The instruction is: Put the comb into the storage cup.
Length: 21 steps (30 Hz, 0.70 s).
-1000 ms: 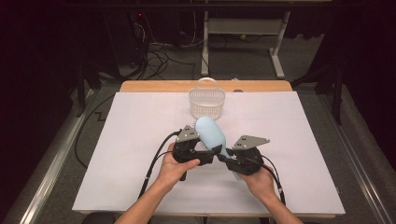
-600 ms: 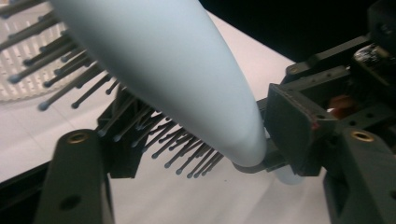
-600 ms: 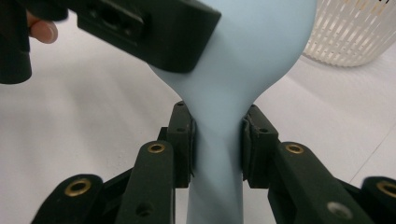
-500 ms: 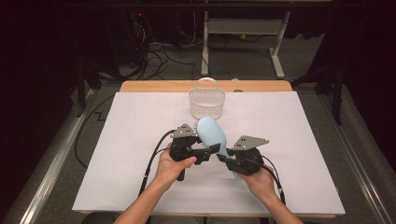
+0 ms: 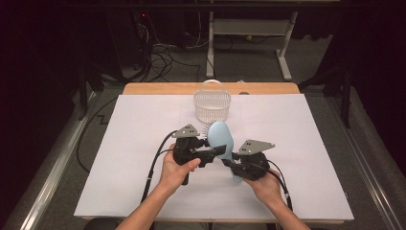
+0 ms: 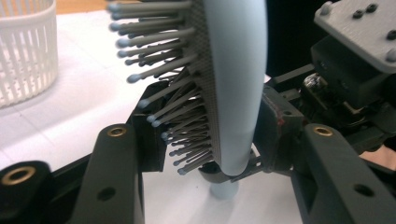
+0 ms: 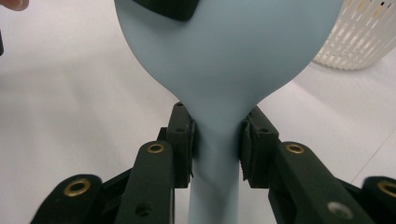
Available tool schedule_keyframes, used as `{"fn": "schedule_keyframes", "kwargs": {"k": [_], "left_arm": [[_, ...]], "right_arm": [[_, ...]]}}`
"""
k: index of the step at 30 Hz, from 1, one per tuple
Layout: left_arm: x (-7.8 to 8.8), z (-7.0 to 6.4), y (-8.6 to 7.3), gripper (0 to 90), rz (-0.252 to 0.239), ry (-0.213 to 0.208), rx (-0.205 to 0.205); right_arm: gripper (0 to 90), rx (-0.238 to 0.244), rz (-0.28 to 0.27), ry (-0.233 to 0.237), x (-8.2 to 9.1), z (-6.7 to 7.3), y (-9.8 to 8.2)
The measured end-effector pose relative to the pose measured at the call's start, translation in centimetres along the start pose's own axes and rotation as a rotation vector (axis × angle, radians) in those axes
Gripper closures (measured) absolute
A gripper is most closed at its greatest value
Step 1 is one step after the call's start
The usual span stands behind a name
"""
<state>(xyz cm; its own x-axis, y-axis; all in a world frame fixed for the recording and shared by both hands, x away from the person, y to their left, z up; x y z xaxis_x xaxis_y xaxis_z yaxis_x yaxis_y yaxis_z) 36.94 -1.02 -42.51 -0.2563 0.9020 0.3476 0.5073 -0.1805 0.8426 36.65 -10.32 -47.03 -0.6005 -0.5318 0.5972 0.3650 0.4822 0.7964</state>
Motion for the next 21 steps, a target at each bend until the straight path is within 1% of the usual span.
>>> {"fn": "schedule_keyframes", "kwargs": {"k": [3,7,13,18,21], "left_arm": [[0.12,-0.04,0.30,52.8,0.004,-0.022,0.021],[0.06,-0.03,0.27,53.4,0.027,-0.028,0.020],[0.34,-0.11,0.41,53.6,0.036,-0.037,0.019],[0.48,-0.23,0.49,53.6,0.047,-0.035,0.008],[0.67,-0.13,0.61,53.6,0.042,-0.018,-0.003]], "right_arm": [[69.8,-0.004,-0.007,0.003,0.16,0.00,0.14],[69.5,-0.015,-0.001,0.016,0.03,0.00,0.05],[69.1,-0.020,-0.011,0.035,0.02,0.12,0.15],[68.5,-0.025,-0.014,0.046,0.02,0.31,0.19],[67.4,-0.026,-0.014,0.046,0.08,0.33,0.15]]}}
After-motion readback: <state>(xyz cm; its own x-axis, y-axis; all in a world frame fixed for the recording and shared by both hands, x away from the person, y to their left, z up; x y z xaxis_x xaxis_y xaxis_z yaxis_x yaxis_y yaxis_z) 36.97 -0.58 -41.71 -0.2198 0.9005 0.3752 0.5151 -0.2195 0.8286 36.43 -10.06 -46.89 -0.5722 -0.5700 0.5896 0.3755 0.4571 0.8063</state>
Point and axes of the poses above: each handheld gripper's, and its own axes: x roughly backward along the jaws, y roughly out of its top, z roughly to its left, the point moved 9 cm from there along -x, roughly forward along the jaws, and after that the axes turned 7 degrees about -y, right-handed, at the moved point
